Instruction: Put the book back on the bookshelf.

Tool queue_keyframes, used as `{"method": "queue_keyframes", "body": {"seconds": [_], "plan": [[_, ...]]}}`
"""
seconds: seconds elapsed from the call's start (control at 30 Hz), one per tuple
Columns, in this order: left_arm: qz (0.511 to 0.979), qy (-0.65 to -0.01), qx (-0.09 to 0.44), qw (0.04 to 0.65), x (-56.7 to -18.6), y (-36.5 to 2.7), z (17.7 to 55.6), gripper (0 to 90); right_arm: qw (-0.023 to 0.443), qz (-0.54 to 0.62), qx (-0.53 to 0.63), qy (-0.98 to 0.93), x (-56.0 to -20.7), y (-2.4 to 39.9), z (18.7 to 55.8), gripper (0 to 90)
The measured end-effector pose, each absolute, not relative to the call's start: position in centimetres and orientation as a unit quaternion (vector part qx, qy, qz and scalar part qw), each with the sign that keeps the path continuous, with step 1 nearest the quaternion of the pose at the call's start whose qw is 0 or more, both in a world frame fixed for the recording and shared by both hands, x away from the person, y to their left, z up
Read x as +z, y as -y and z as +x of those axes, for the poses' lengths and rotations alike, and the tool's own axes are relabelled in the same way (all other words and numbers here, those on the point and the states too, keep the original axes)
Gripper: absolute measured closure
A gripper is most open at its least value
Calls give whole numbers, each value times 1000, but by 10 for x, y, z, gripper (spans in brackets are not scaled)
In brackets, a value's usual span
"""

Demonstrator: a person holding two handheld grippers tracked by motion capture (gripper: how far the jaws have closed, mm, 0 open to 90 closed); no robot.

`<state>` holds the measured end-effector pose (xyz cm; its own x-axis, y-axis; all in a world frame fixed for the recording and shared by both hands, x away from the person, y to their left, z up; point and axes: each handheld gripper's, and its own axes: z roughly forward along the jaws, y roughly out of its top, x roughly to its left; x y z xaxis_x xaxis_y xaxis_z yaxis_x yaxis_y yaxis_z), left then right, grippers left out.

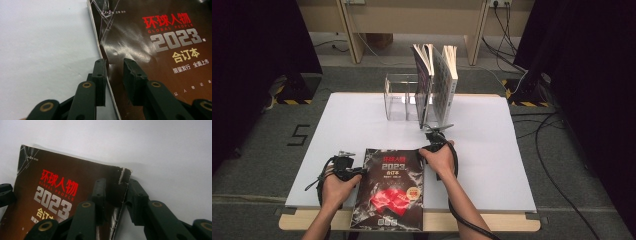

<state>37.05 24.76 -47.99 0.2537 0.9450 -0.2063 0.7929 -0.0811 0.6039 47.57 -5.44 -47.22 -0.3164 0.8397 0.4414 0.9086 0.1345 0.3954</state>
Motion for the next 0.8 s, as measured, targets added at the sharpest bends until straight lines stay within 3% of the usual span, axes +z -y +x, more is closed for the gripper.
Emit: {"method": "queue_keyframes", "body": {"seconds": [0.47,0.8], "plan": [[732,-591,114,318,-480,-250,371,704,88,-562,-345,746,-473,61,474,862],[726,-583,120,344,-470,-250,370,574,86,-546,-400,731,-460,61,466,877]]}}
